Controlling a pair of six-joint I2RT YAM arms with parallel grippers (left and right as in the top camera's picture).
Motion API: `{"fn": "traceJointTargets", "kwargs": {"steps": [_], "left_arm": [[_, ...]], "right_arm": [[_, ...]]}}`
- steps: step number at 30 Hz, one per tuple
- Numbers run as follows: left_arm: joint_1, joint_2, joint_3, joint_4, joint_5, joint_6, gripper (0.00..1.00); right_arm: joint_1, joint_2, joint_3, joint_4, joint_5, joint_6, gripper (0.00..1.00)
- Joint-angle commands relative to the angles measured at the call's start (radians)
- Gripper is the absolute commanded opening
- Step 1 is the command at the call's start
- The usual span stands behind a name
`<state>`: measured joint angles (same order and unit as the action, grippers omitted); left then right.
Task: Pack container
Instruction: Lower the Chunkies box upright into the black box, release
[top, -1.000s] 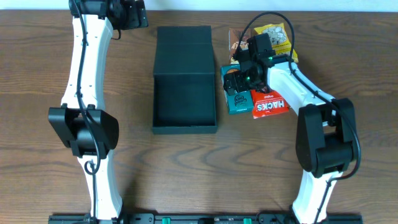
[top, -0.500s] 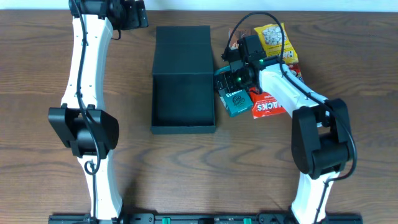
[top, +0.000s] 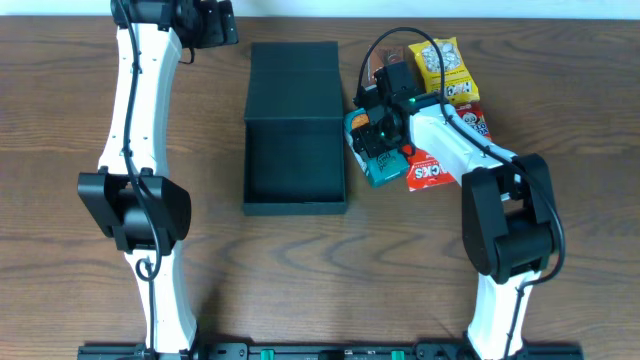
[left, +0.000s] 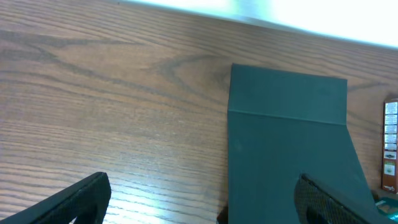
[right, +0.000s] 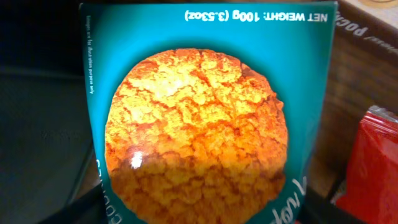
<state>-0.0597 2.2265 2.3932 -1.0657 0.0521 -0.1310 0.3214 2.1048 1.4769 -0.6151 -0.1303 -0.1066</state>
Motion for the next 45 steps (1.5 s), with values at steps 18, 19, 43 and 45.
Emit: {"fn": "traceJointTargets", "kwargs": {"steps": [18,19,43,45], "left_arm": [[0.009,-0.02,0.02,-0.003,-0.036,-0.004,0.95],[0.009,-0.02,0.02,-0.005,-0.054,-0.004,0.95],[0.099,-0.02,0.02,-0.116,-0.059,-0.057,0.95],[0.099,-0.02,0.02,-0.127,-0.059,-0.057,0.95]], "right_arm": [[0.011,-0.026,0.28,-0.242,0.026,0.005,0.5],[0.011,-0.026,0.315,-0.271,0.026,0.01,0.5],[0.226,0.013,0.512,-0.368,-0.001,0.526,0.5],[0.254,0.035,0.512,-0.372,0.004,0.528,0.49]]}}
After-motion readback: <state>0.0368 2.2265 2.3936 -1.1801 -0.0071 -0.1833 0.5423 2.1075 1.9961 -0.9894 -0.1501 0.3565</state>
